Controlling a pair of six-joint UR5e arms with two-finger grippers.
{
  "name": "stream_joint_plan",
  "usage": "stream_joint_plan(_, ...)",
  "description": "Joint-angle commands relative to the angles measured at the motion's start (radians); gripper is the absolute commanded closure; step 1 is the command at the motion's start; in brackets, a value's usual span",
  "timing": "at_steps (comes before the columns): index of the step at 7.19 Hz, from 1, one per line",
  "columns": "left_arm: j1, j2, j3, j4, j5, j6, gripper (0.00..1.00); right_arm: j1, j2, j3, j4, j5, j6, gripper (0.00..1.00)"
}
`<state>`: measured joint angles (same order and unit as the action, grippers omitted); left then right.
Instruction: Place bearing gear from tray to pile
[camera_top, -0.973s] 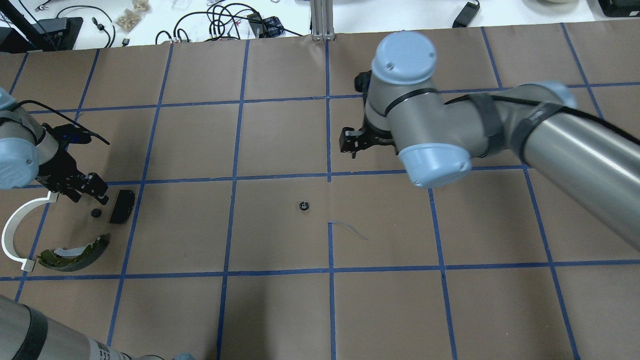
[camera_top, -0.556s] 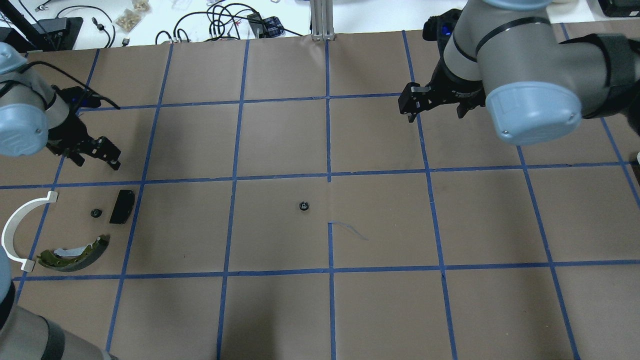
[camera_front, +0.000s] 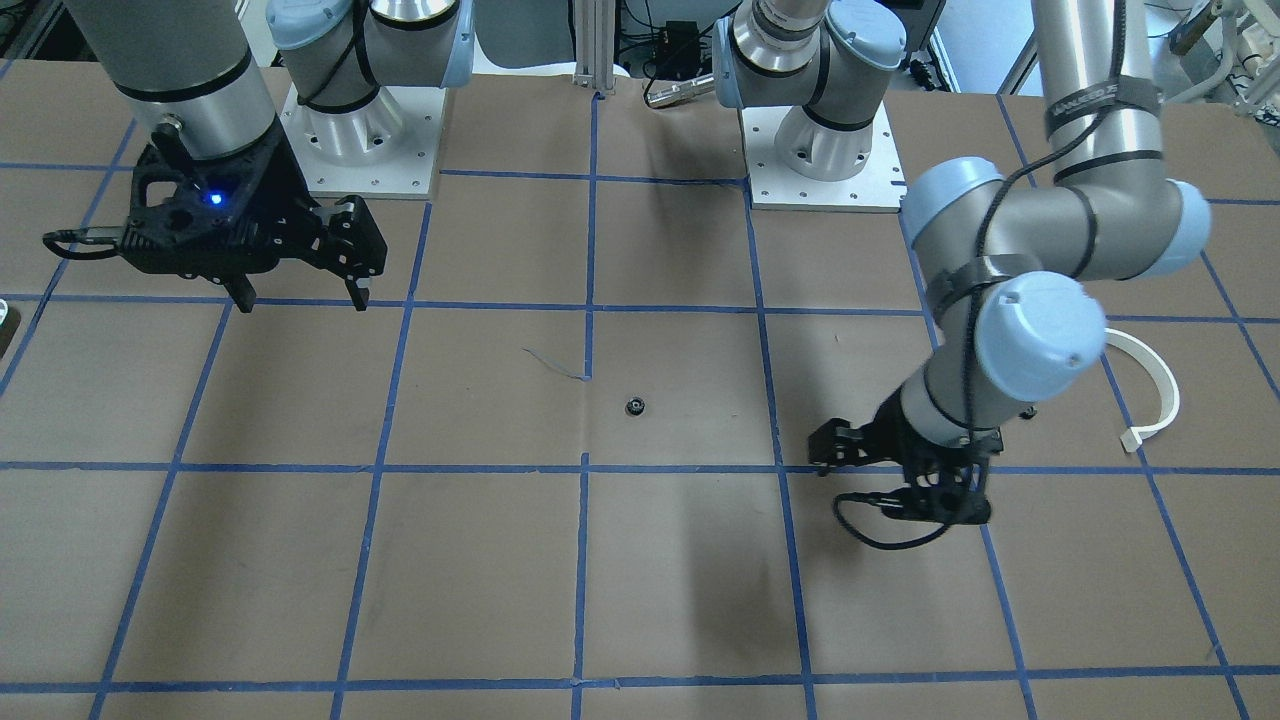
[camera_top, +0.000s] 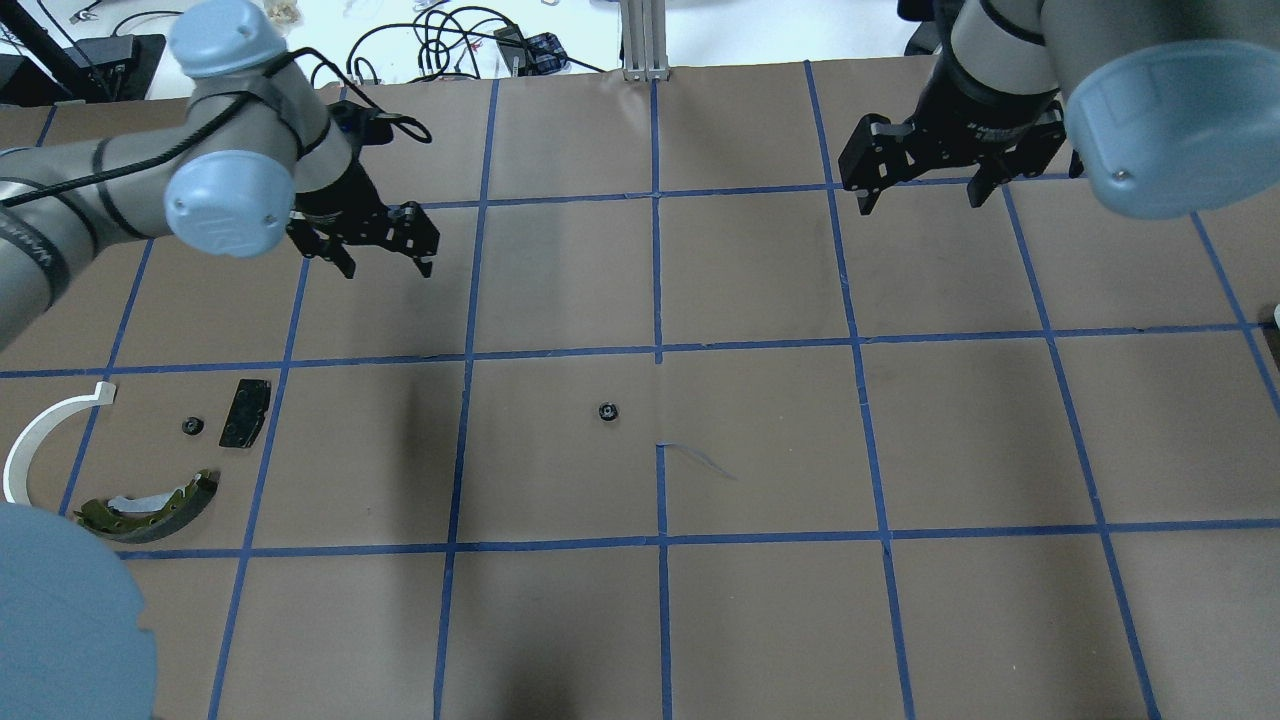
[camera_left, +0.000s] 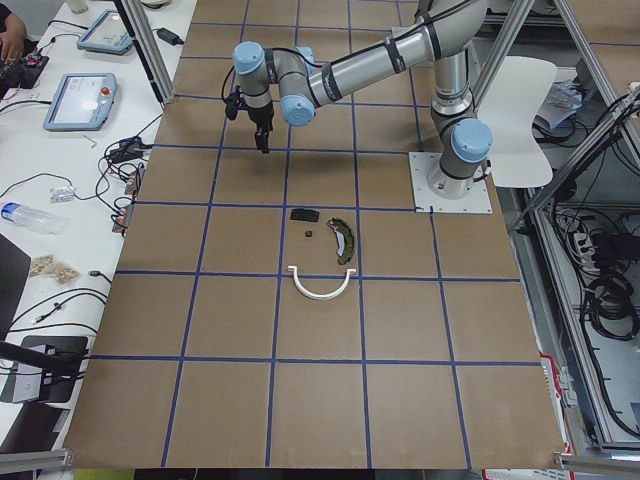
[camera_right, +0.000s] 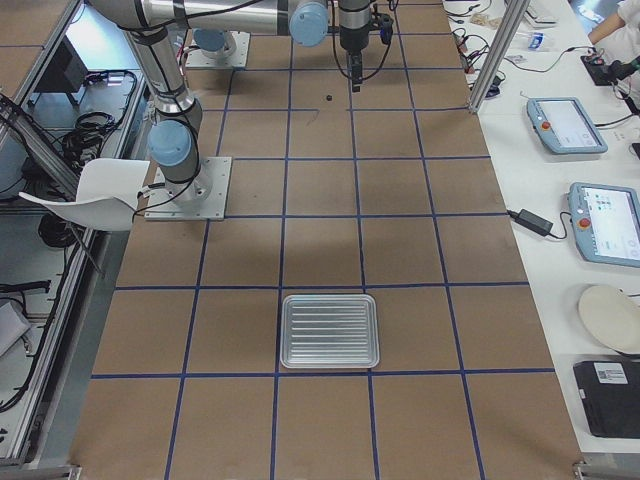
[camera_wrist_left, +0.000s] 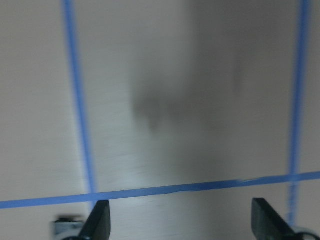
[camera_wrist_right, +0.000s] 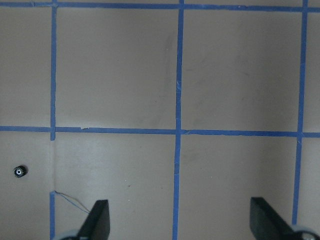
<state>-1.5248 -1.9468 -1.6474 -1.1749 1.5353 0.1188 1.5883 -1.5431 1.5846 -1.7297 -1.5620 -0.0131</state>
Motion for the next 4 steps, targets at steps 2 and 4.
stream_joint_plan(2,-0.231,-0.023,-0.028,0.032,-0.015,-0.186,0.0,-0.001,0.009,-0.04,0.081,-0.003,-0.002,0.0)
stream_joint_plan(4,-0.267,-0.029,-0.106,0.105,-0.064,-0.2,0.0,-0.008,0.008,-0.006,0.105,-0.006,-0.025,0.0)
